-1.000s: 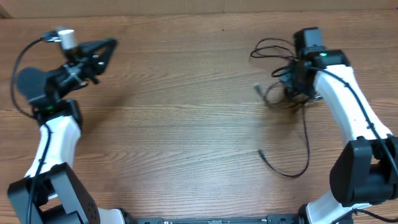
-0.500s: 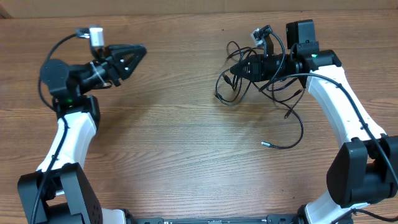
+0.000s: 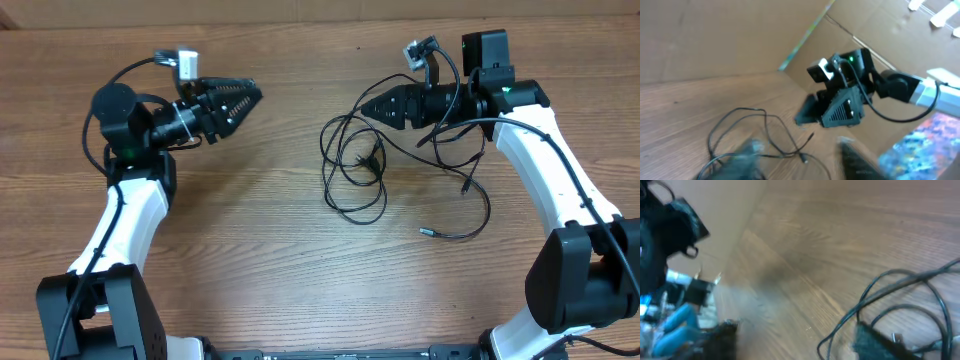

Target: Untangle cables

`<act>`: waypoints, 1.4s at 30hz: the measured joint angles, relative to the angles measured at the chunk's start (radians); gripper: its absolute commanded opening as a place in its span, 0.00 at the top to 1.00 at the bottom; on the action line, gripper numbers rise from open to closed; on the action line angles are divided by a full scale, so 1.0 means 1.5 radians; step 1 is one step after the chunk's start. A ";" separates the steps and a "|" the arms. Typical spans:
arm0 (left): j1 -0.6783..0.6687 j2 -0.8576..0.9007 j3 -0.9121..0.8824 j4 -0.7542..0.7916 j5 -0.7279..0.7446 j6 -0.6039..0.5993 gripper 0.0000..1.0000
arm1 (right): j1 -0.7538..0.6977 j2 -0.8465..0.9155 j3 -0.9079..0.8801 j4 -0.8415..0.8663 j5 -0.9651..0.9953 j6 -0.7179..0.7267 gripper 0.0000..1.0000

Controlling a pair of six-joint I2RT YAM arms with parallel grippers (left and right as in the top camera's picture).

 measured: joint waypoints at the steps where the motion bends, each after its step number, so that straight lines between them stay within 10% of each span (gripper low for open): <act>1: -0.008 0.000 0.000 -0.001 -0.001 0.002 0.00 | -0.002 0.000 0.000 0.019 0.000 0.009 0.10; 11: -0.074 -0.002 0.004 -0.110 -0.045 0.010 0.00 | -0.051 0.001 0.091 0.068 0.021 0.081 0.00; 22: -0.288 -0.001 0.003 -0.464 -0.471 0.168 0.12 | -0.073 0.001 0.091 -0.033 0.215 0.156 0.00; 27: -0.401 0.018 0.003 -0.455 -0.688 0.233 0.28 | -0.073 0.001 0.091 -0.058 0.272 0.163 0.00; 36: -0.413 0.134 0.003 -0.351 -0.774 0.245 0.41 | -0.073 0.001 0.091 -0.077 0.329 0.164 0.00; 42: -0.413 0.171 0.003 -0.345 -0.737 0.240 0.90 | -0.073 0.001 0.091 -0.078 0.337 0.165 0.00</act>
